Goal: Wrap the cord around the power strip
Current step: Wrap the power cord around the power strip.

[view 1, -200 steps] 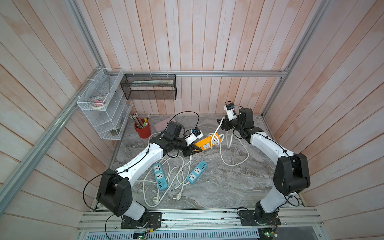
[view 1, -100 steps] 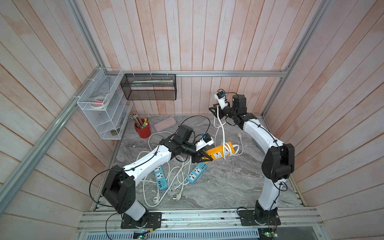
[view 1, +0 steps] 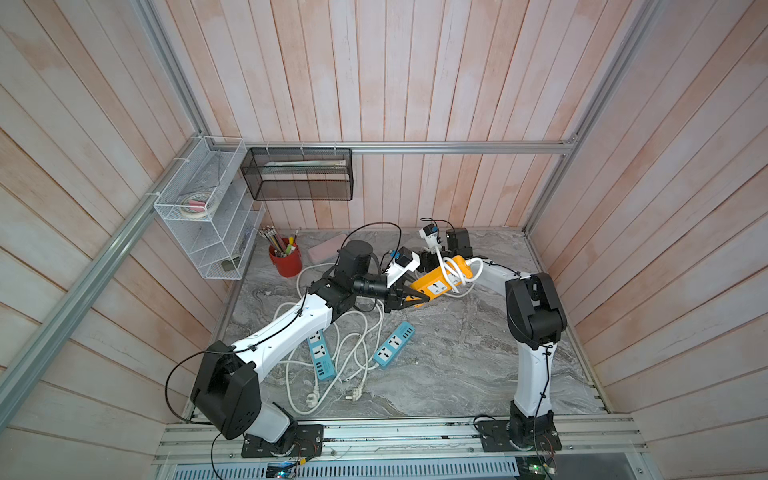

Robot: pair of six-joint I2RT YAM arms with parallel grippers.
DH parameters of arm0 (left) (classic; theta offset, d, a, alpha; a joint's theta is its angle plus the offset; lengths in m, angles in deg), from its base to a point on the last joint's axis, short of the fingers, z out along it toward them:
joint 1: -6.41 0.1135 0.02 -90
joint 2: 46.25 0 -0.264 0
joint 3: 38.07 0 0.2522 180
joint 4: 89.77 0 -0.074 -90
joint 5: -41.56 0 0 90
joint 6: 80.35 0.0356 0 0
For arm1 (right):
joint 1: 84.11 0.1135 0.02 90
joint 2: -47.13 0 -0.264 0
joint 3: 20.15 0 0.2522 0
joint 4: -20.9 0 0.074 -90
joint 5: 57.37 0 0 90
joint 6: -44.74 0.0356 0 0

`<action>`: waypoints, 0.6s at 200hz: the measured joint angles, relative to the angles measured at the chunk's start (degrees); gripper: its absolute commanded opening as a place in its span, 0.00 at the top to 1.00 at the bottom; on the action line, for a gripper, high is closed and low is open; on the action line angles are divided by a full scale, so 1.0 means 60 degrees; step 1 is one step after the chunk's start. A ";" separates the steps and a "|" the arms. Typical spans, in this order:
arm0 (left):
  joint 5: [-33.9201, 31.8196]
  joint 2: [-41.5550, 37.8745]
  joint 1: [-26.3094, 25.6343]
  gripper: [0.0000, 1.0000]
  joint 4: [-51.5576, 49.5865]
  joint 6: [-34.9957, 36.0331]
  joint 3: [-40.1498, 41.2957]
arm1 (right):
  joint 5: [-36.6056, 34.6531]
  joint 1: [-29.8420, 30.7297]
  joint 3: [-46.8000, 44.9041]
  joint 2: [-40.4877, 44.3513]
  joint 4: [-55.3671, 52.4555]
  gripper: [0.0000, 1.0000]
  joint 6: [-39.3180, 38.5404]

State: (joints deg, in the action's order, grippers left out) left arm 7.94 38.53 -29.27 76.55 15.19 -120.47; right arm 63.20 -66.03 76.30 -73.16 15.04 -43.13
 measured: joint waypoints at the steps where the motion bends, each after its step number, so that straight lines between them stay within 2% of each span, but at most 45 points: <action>1: 0.0004 -0.0011 0.0000 1.00 0.0029 -0.0022 0.0004 | -0.0007 0.0000 -0.0011 0.0000 0.0025 0.30 0.0011; 34: -0.0324 -0.0295 0.0029 1.00 0.1381 -0.0845 0.0255 | -0.0306 0.0025 -0.0495 0.0036 0.1315 0.32 0.0481; 49: -0.0656 -0.0321 0.0117 1.00 0.2007 -0.1271 0.0437 | -0.0408 0.0047 -0.0973 0.0153 0.1847 0.37 0.0699; 89: -0.1745 -0.0328 0.0444 1.00 0.3359 -0.2288 0.0645 | -0.0714 0.0277 -0.2455 0.0608 0.2750 0.68 0.1198; 120: -0.2769 -0.0288 0.0798 1.00 0.3348 -0.2211 0.0437 | -0.1188 0.0681 -0.3537 0.1435 0.2900 0.84 0.1147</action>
State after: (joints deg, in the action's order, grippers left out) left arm -8.67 36.80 -24.48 96.64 1.92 -117.85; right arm 56.07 -61.94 55.08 -64.55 32.44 -36.24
